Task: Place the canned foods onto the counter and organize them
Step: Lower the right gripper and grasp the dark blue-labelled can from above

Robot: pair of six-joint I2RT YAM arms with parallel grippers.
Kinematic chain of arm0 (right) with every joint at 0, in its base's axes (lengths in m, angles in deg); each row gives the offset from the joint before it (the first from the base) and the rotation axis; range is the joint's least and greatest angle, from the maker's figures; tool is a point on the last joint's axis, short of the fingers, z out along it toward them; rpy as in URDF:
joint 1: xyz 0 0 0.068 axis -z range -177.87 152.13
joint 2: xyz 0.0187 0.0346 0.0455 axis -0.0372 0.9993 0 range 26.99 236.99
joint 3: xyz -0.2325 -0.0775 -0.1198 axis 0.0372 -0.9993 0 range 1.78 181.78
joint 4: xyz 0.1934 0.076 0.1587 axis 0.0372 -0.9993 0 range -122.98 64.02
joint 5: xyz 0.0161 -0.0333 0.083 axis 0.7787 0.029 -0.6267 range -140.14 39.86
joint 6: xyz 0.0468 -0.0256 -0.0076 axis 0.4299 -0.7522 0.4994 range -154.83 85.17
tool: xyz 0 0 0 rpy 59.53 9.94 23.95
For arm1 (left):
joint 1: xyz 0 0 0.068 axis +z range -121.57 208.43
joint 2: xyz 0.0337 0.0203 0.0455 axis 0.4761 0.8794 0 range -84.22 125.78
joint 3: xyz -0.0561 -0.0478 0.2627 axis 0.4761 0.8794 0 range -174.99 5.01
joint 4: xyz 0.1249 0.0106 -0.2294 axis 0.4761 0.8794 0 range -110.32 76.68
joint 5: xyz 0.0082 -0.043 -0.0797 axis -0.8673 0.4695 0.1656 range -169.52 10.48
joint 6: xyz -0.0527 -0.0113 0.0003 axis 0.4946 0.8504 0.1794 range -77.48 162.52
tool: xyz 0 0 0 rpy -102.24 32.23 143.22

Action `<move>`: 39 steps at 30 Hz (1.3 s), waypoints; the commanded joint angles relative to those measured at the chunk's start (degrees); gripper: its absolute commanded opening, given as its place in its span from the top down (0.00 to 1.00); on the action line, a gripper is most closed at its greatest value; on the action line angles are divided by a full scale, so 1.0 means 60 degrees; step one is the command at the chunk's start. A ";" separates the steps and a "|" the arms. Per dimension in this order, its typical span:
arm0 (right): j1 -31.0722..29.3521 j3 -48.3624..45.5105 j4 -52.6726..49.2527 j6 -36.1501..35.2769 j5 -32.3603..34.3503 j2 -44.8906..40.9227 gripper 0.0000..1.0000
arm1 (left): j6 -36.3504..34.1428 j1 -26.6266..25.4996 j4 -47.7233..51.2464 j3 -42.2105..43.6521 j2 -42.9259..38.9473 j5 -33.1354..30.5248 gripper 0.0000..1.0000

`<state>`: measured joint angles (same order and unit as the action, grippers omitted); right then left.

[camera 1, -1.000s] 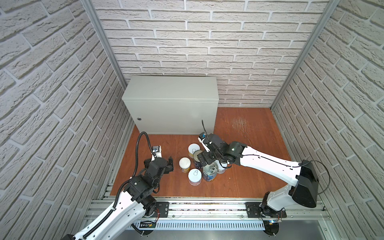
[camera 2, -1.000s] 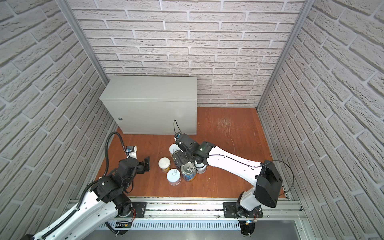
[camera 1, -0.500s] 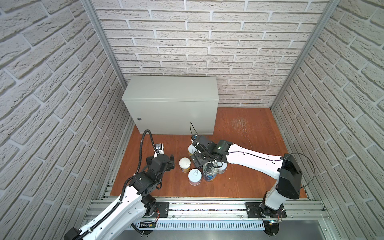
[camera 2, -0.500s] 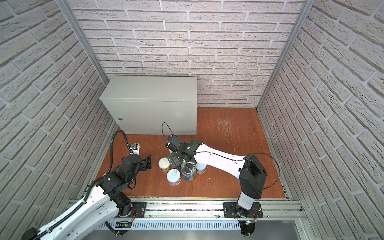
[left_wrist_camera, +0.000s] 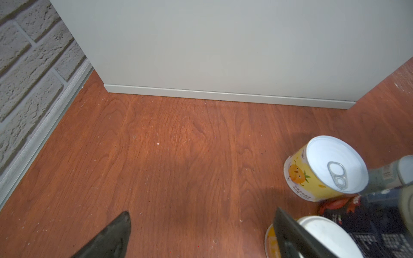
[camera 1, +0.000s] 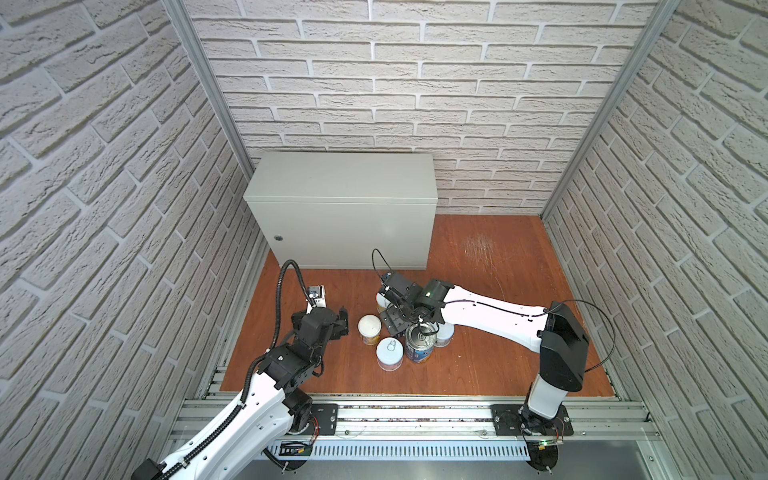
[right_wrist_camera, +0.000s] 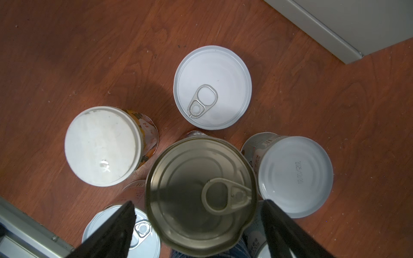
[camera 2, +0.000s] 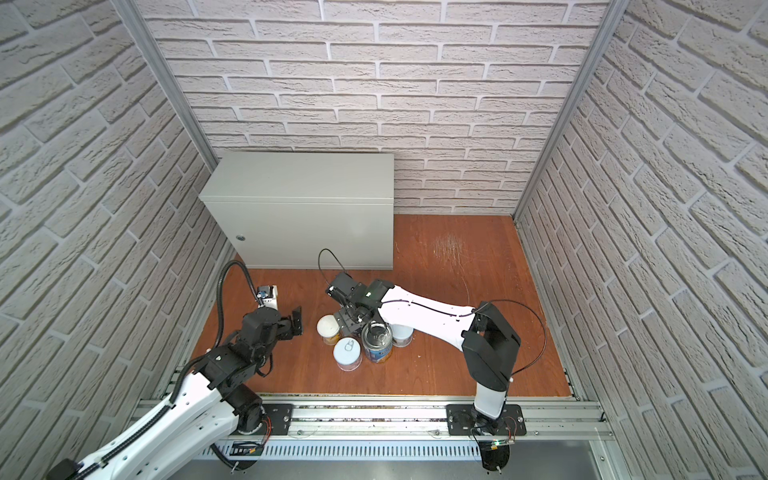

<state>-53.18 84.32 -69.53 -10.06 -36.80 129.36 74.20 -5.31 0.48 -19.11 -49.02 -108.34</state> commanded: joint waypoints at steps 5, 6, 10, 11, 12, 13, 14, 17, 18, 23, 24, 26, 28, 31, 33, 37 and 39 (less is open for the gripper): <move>0.0011 0.0408 -0.0366 0.0379 0.0559 0.0354 0.18 | 0.0224 0.0093 -0.0580 0.0225 -0.0148 -0.0008 0.02; 0.0026 0.0396 -0.0348 0.0408 0.0546 0.0362 0.19 | 0.0323 0.0104 -0.0582 0.0222 -0.0150 0.0005 0.02; 0.0063 0.0348 -0.0228 0.0544 0.0543 0.0385 0.22 | 0.0403 0.0126 -0.0713 0.0224 -0.0079 0.0130 0.02; 0.0070 0.0335 -0.0201 0.0577 0.0537 0.0385 0.23 | 0.0393 0.0142 -0.0730 0.0226 -0.0067 0.0105 0.02; 0.0076 0.0320 -0.0162 0.0580 0.0509 0.0385 0.25 | 0.0397 0.0146 -0.0735 0.0226 -0.0040 0.0112 0.02; 0.0078 0.0298 -0.0129 0.0600 0.0475 0.0392 0.26 | 0.0413 0.0159 -0.0742 0.0224 -0.0008 0.0112 0.02; 0.0080 0.0293 -0.0099 0.0593 0.0432 0.0392 0.28 | 0.0414 0.0166 -0.0756 0.0236 0.0031 0.0115 0.02; 0.0113 0.0271 0.0017 0.0550 0.0340 0.0396 0.41 | 0.0446 0.0170 -0.0829 0.0248 0.0132 0.0115 0.02; 0.0129 0.0269 0.0019 0.0563 0.0339 0.0400 0.46 | 0.0450 0.0169 -0.0837 0.0226 0.0156 0.0108 0.02; 0.0244 0.0169 0.0028 0.0722 0.0301 0.0357 0.53 | 0.0378 0.0173 -0.0717 0.0001 0.0272 0.0250 0.02; 0.0278 0.0110 0.0061 0.0775 0.0310 0.0334 0.54 | 0.0334 0.0173 -0.0683 -0.0047 0.0285 0.0290 0.02; 0.0352 -0.0059 0.0152 0.0929 0.0299 0.0291 0.55 | 0.0261 0.0162 -0.0617 -0.0150 0.0294 0.0445 0.02; 0.0424 -0.0215 0.0289 0.1060 0.0201 0.0216 0.57 | 0.0266 0.0172 -0.0659 -0.0184 0.0272 0.0562 0.02; 0.0450 -0.0379 0.0675 0.1076 -0.0071 0.0067 0.59 | 0.0128 0.0173 -0.0944 -0.0155 0.0334 0.0723 0.02; 0.0457 -0.0358 0.0822 0.0985 -0.0201 0.0004 0.62 | 0.0005 0.0168 -0.1020 -0.0211 0.0414 0.0733 0.02; 0.0479 -0.0143 0.0726 0.0866 -0.0167 0.0004 0.65 | -0.0058 0.0159 -0.0972 -0.0390 0.0578 0.0752 0.02; 0.0505 -0.0133 0.0711 0.0866 -0.0180 -0.0009 0.71 | 0.0056 0.0172 -0.1045 -0.0391 0.0623 0.0787 0.02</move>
<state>-50.88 83.58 -67.19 -5.25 -37.30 130.52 74.64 -4.63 -2.73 -19.66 -45.39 -103.92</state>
